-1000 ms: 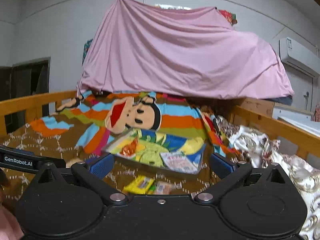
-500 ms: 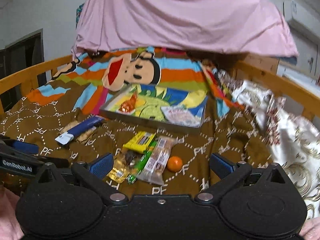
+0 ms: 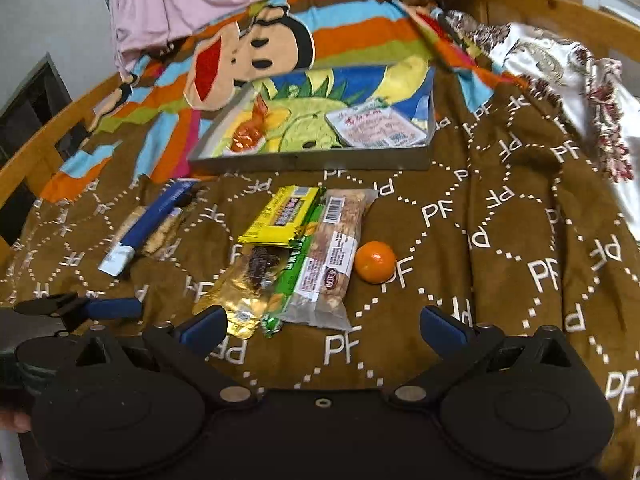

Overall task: Organize snacks
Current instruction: 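Move both tools back over the remaining snacks on the blanket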

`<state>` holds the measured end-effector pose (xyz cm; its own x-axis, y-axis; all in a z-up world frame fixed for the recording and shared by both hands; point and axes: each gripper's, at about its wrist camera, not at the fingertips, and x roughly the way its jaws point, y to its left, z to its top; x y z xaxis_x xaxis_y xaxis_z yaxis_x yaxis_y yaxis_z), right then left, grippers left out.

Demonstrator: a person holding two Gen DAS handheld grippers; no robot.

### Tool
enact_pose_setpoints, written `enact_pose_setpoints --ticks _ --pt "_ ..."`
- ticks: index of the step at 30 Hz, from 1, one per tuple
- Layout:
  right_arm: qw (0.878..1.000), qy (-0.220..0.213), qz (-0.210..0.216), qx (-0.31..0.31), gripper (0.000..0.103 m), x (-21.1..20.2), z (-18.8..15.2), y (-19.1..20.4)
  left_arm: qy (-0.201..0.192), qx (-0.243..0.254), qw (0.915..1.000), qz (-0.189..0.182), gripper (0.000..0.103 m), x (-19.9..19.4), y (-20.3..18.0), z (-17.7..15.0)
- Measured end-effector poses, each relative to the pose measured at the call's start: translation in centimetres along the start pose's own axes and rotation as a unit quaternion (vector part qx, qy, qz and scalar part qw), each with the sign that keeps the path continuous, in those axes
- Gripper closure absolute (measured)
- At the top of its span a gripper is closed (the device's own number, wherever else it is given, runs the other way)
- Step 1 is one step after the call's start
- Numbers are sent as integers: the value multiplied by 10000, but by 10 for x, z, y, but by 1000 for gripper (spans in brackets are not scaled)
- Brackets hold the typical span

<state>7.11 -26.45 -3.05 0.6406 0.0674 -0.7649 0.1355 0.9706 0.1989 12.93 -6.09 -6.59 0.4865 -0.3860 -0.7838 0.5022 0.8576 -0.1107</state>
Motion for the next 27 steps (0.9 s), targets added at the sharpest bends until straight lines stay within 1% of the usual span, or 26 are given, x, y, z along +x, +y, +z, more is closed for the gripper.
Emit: enact_pose_setpoints --ticks 2,5,9,10,11,12,13,15,16,17,18,19,22,23,24,26,27 --pt "9999 99 -67 17 1 11 4 -2 -17 263 9996 63 1 6 -3 3" --pt "9997 213 -31 110 1 23 9 -6 -47 697 9975 135 1 15 -10 6" --pt "9994 299 59 154 1 37 15 -8 -129 1172 9930 79 1 23 -18 10" --pt "9993 312 79 169 1 40 16 -8 -149 1237 9922 28 1 24 -18 9" --pt "9992 330 120 202 2 43 17 -8 -144 1283 9916 -38 4 25 -19 10" --pt "9990 355 153 235 5 46 18 -8 -102 1309 9913 -105 6 28 -19 11" --pt "9987 400 174 257 6 50 18 -8 -52 1311 9912 -159 11 30 -17 12" --pt "9984 480 151 253 17 57 19 -6 33 1278 9916 -210 16 36 -15 13" --pt "9984 495 124 257 20 60 19 -4 66 1235 9921 -194 21 39 -13 14" --pt "9983 508 92 269 26 63 19 -4 92 1194 9926 -194 26 41 -11 15" --pt "9982 524 66 287 33 66 19 -3 109 1140 9932 -198 28 42 -8 16" --pt "9981 540 56 306 35 69 19 -3 104 1064 9940 -214 31 42 -5 17" --pt "9979 522 27 371 37 74 19 -3 76 877 9958 -249 33 44 2 20" --pt "9980 501 -2 374 39 75 20 -3 79 875 9959 -236 33 46 1 22" --pt "9982 477 -39 372 43 76 21 -3 78 913 9956 -208 33 48 0 23" --pt "9980 441 -64 439 47 76 22 -5 57 1051 9943 -142 32 52 -4 24" --pt "9978 423 -69 511 52 77 23 -6 51 1107 9938 -136 32 54 -6 23"
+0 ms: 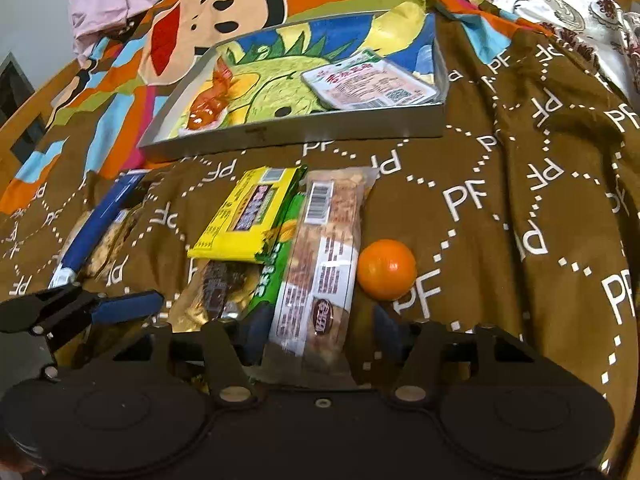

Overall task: Organize snacks
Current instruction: 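Move both tools back over the remaining snacks on the blanket, then grasp the gold wrapper with the left gripper while the right gripper grasps the granola bar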

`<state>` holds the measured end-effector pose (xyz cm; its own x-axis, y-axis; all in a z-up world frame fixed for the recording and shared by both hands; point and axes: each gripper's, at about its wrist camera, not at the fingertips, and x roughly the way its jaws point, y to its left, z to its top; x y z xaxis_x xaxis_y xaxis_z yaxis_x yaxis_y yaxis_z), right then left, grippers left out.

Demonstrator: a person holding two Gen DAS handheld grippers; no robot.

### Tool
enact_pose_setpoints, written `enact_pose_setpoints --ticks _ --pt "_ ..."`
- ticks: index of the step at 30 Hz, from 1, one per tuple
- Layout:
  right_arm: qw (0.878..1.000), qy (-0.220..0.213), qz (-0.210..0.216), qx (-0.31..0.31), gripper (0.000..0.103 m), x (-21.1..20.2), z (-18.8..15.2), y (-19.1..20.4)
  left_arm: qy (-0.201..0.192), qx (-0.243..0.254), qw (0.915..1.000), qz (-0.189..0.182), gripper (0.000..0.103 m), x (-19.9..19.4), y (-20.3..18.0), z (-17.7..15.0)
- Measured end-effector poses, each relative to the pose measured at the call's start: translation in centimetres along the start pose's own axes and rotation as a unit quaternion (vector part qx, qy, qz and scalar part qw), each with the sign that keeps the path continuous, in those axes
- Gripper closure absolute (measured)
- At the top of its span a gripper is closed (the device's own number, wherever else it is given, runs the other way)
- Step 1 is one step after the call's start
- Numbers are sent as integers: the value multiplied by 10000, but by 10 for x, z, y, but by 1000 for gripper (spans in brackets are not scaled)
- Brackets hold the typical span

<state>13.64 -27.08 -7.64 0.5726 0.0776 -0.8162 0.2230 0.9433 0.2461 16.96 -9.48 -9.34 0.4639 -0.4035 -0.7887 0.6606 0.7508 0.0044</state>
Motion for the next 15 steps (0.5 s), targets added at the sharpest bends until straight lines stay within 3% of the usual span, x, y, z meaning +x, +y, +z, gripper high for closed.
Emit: enact_pose_setpoints --ticks 3,7,15 --pt "9998 -39 11 182 63 -1 0 -4 -1 48 10000 -9 32 7 -3 2" --pt "9999 -67 -29 102 63 -3 -3 -3 1 12 10000 42 46 8 -3 2" --pt "9999 107 47 100 63 -15 -20 -4 123 -424 9990 28 54 -12 4 -9"
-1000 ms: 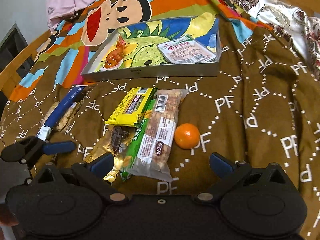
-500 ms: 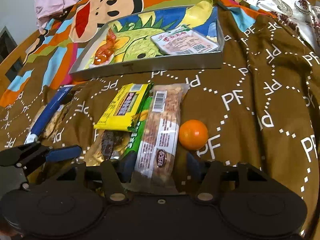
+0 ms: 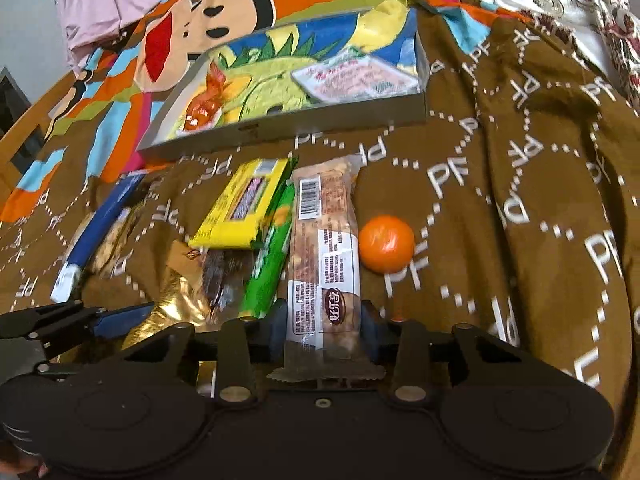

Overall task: Organize snacks
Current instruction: 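Grasp the gold wrapper with the left gripper while the right gripper grasps the granola bar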

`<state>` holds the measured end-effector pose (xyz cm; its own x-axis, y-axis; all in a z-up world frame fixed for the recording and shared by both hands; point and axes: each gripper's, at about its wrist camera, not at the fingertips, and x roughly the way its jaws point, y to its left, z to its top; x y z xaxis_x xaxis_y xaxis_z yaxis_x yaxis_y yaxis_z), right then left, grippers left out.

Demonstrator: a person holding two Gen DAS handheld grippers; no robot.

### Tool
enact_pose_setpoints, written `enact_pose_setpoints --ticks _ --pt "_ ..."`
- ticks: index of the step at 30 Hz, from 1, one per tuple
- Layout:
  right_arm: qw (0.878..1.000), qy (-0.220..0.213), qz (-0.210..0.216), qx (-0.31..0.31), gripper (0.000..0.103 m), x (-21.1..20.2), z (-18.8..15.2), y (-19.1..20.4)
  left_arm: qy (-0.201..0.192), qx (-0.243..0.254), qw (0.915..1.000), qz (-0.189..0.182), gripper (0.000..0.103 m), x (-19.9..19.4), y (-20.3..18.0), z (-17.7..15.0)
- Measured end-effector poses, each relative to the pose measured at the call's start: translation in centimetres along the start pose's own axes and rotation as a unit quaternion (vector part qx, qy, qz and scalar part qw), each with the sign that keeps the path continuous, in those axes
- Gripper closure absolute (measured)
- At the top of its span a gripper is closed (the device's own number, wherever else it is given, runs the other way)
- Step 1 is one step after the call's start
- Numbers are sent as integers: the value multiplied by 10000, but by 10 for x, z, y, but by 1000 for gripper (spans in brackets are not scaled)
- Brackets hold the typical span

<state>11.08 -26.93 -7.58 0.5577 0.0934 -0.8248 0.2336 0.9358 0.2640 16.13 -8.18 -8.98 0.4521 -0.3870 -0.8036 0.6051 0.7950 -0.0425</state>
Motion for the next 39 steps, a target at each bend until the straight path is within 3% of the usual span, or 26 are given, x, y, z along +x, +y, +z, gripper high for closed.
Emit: enact_pose_setpoints --ticks 9,17,25,31,33,35,37,39 --pt "9991 101 -126 -395 59 -2 -14 9 103 -233 9996 86 49 -22 0 -16" --pt "9948 -114 -465 -902 55 9 -10 23 53 41 9993 372 23 -5 -6 -7" --pt "9967 -158 -373 -699 48 6 -9 18 59 145 9989 447 16 4 -8 -2" --pt "9970 -174 -370 -664 46 12 -7 16 117 -116 9992 358 17 8 0 0" --pt "9967 -189 -395 -677 46 14 -7 17 98 -198 9991 374 23 7 3 0" --pt "9961 -191 -437 -745 47 15 -7 18 70 -244 9987 446 37 6 5 0" --pt "9950 -192 -483 -852 58 14 -8 20 46 -299 9985 457 49 3 8 -1" --pt "9945 -208 -497 -902 62 13 -10 21 19 -339 9985 430 52 0 10 -1"
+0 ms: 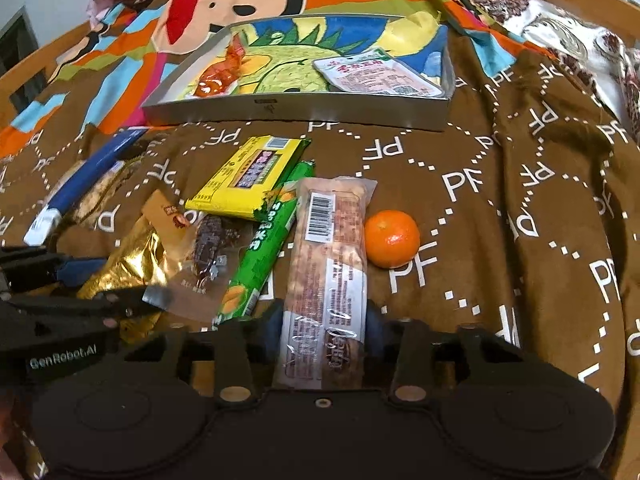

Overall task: Organize snacks
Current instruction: 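Grasp the gold wrapper with the left gripper while the right gripper grasps the granola bar, then carry the gold wrapper and granola bar into the tray and release both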

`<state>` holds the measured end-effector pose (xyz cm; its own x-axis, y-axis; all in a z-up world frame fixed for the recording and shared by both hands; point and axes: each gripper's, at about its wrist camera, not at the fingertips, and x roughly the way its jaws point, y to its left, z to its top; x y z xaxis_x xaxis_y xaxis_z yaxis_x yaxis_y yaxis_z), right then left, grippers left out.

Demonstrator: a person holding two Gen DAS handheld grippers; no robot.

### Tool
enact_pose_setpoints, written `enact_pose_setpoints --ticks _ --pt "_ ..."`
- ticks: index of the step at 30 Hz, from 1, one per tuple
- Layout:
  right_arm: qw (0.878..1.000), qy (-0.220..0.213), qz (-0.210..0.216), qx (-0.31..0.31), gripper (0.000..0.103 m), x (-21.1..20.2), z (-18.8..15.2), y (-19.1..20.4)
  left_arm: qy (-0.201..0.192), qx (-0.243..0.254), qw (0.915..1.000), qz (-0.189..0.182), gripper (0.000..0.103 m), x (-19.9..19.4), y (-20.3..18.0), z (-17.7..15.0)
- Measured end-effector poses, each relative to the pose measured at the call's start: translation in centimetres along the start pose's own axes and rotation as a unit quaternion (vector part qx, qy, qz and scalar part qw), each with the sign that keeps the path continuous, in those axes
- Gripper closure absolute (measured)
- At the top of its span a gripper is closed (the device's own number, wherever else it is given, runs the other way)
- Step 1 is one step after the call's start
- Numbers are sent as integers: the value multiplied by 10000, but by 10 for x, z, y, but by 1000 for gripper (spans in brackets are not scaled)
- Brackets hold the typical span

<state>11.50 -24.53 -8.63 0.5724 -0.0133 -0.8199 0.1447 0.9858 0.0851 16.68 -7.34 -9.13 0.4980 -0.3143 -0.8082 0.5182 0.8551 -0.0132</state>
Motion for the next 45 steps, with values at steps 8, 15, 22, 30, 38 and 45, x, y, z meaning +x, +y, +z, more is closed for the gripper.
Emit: enact_pose_setpoints --ticks 8,15,22,30,38,45 --pt "9996 -51 -119 -246 63 -7 -7 7 -176 -3 9998 -88 74 -12 -1 -7" --pt "9996 -38 -127 -261 63 -8 -9 8 -326 -295 9989 -156 75 -16 7 -10" --pt "9990 -146 -151 -383 64 -10 -10 12 -474 -415 9980 -69 79 -17 10 -9" --pt "9941 -551 -269 -897 65 -25 -17 32 -675 -291 9973 3 82 -26 5 -12" --pt "9820 -1225 -480 -1357 65 -40 -17 44 -1129 -333 9929 140 82 -41 4 -12" --pt "9743 -1795 -421 -1292 64 -52 5 41 -1689 -358 9848 167 82 -51 2 6"
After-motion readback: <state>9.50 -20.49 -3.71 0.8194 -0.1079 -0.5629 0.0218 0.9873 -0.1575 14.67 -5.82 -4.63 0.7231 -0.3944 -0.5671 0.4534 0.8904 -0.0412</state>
